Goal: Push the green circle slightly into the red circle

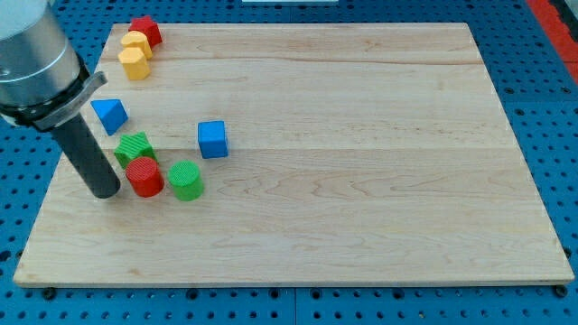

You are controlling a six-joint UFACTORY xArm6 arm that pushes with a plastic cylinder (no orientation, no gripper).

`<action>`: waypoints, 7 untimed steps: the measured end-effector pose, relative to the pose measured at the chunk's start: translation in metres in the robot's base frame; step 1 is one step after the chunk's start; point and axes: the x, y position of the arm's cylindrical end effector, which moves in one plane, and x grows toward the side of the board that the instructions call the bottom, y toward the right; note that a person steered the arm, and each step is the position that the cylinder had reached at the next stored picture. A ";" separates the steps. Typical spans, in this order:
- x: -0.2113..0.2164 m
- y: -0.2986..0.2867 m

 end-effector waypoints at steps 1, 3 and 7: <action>-0.001 0.011; -0.003 0.033; 0.029 0.155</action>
